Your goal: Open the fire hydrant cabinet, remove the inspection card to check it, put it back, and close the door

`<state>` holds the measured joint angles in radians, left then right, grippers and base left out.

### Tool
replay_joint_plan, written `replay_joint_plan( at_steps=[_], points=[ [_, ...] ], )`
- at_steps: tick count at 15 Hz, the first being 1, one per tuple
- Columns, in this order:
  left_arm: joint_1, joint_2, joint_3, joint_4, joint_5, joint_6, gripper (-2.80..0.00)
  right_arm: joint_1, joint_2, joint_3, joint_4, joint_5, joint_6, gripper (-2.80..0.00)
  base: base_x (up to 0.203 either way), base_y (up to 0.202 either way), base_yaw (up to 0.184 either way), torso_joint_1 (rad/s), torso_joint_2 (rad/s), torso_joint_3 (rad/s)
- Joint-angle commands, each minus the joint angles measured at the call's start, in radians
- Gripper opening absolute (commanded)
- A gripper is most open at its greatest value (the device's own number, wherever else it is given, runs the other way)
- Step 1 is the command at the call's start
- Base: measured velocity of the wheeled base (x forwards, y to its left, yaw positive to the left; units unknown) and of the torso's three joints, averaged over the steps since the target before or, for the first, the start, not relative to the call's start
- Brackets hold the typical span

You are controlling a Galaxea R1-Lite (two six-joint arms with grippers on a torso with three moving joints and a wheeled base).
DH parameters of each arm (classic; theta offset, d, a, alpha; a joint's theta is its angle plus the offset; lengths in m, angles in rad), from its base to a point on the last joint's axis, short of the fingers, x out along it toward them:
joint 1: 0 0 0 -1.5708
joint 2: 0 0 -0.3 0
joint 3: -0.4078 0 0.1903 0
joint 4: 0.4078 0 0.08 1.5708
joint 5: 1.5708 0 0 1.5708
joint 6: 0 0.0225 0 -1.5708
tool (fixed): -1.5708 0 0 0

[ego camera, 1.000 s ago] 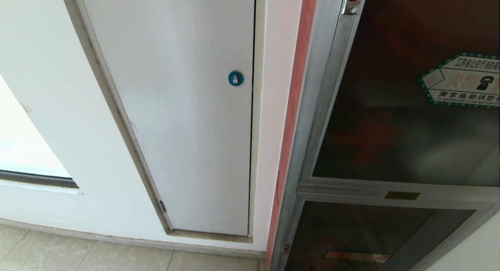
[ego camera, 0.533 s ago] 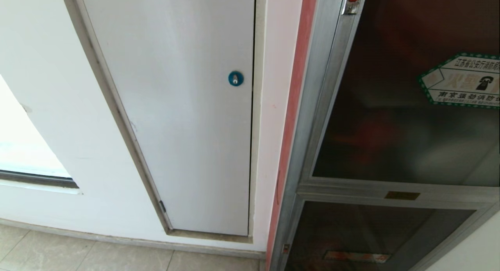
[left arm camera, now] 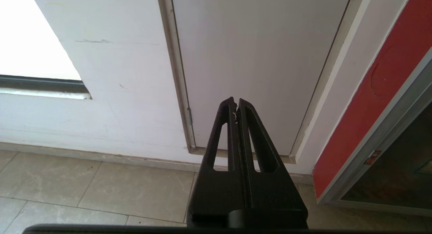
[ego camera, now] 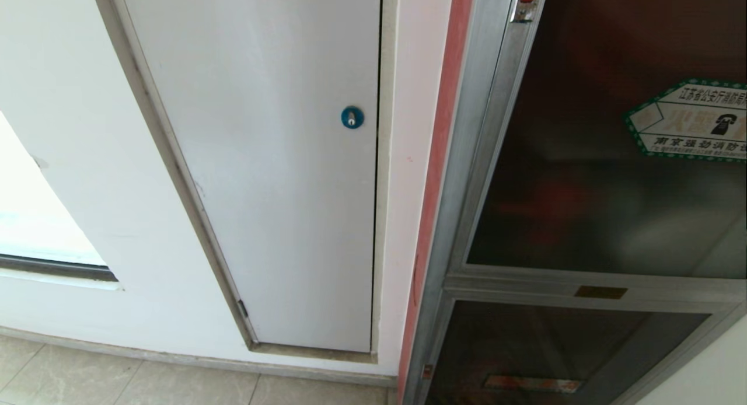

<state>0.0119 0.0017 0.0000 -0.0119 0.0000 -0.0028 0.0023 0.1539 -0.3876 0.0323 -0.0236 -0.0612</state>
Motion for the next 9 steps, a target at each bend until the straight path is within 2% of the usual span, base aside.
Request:
replay_joint_plan(
  at_steps=[1,5,9],
  points=[
    [0.0,0.001,0.005,0.0,0.0,0.0,-2.8,0.001,-0.065,0.078,0.0,0.016,-0.015,-2.8,0.0,0.0,0.0,0.0,0.0,0.0],
    [0.0,0.001,0.005,0.0,0.0,0.0,-2.8,0.001,-0.151,0.21,-0.002,0.039,-0.05,-2.8,0.0,0.0,0.0,0.0,0.0,0.0],
    [0.0,0.001,0.005,0.0,0.001,0.0,-2.8,0.001,-0.152,0.266,-0.012,0.044,-0.051,-2.8,0.0,0.0,0.0,0.0,0.0,0.0]
  ],
)
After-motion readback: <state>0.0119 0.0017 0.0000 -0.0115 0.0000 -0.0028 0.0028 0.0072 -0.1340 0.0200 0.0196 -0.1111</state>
